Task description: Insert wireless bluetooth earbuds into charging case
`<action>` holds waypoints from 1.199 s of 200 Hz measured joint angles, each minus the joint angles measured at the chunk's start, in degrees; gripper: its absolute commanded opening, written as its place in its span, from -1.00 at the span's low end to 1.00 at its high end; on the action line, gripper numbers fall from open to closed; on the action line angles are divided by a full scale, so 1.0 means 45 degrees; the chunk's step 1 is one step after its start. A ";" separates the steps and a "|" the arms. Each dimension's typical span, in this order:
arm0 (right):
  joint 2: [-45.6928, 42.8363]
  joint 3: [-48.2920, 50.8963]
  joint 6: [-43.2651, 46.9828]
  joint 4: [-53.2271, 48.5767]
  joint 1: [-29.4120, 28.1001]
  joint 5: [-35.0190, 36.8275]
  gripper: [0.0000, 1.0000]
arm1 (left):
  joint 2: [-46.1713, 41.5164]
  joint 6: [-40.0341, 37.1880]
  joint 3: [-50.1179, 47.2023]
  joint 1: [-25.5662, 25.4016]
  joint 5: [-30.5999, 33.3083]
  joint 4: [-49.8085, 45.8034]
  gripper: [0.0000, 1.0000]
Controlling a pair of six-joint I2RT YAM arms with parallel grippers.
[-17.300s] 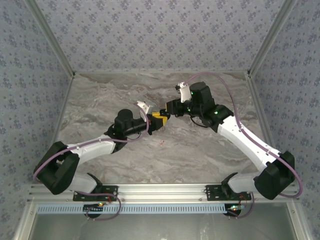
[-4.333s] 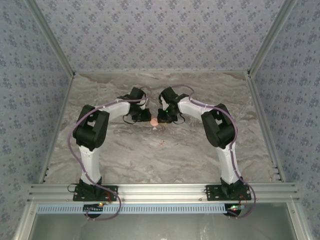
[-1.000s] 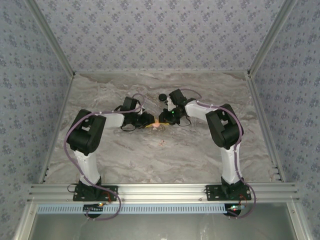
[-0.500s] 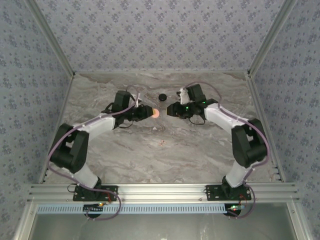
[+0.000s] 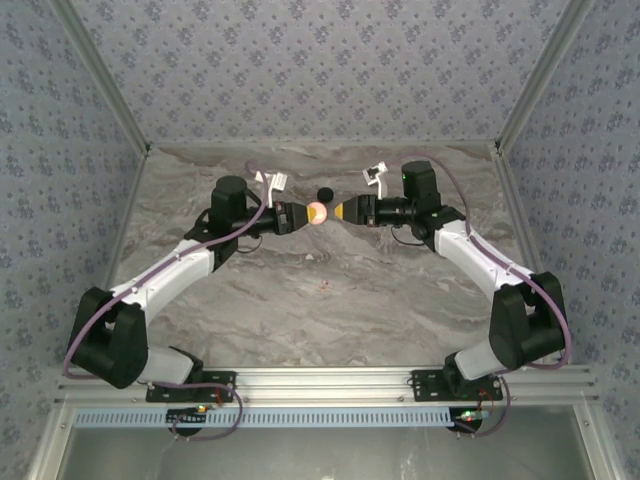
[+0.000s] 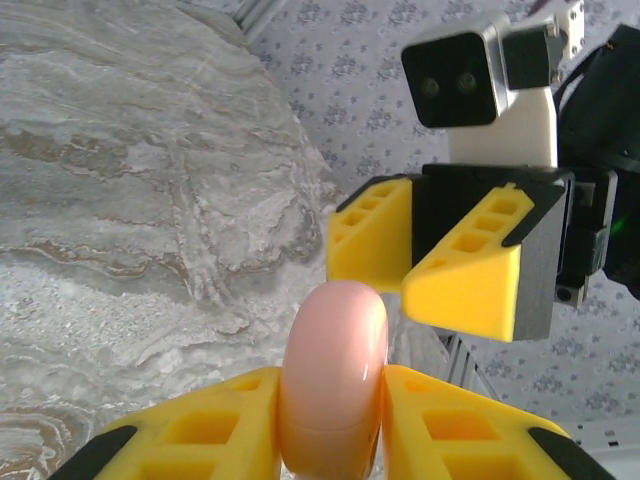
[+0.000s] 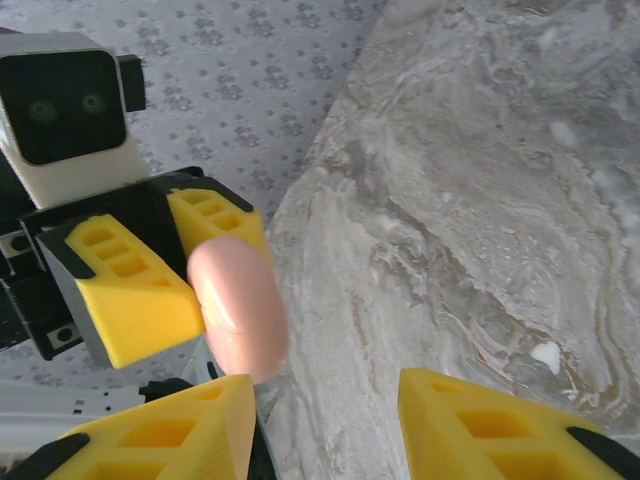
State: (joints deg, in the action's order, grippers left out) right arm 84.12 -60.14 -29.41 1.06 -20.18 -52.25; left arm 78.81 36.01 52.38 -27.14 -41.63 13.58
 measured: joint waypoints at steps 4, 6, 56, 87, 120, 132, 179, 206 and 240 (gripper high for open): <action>-0.0010 0.0005 0.0000 0.0044 -0.0010 -0.0049 -0.06 | -0.0005 -0.0010 -0.0010 -0.0015 -0.0024 0.0015 -0.45; -0.0019 0.0005 -0.0005 0.0087 -0.0024 -0.0073 -0.06 | -0.0005 -0.0015 -0.0015 -0.0024 -0.0034 0.0019 -0.45; -0.0126 0.0049 -0.0097 0.0505 -0.0131 -0.0359 -0.01 | -0.0010 -0.0243 -0.0058 -0.0238 -0.0262 0.0039 -0.45; -0.0126 0.0049 -0.0092 0.0539 -0.0194 -0.0423 0.00 | -0.0015 -0.0481 -0.0058 -0.0418 -0.0374 0.0024 -0.45; -0.0126 0.0049 -0.0083 0.0539 -0.0393 -0.0559 -0.01 | -0.0015 -0.0568 -0.0058 -0.0500 -0.0437 -0.0010 -0.45; -0.0126 0.0049 -0.0083 0.0534 -0.0447 -0.0593 -0.04 | -0.0015 -0.0573 -0.0058 -0.0500 -0.0471 -0.0015 -0.44; -0.0126 0.0049 -0.0039 0.0534 -0.0607 -0.0651 -0.14 | -0.0019 -0.0573 -0.0058 -0.0500 -0.0471 -0.0024 -0.44; -0.0126 0.0049 -0.0034 0.0529 -0.0695 -0.0699 -0.24 | -0.0068 -0.0597 -0.0058 -0.0500 -0.0471 -0.0034 -0.44; -0.0097 0.0044 -0.0029 0.0525 -0.0777 -0.0777 -0.32 | -0.0121 -0.0675 -0.0053 -0.0559 -0.0476 -0.0034 -0.44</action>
State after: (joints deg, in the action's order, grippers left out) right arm 83.68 -59.94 -29.54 3.42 -23.68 -55.75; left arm 78.26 32.97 52.14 -29.65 -43.77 13.43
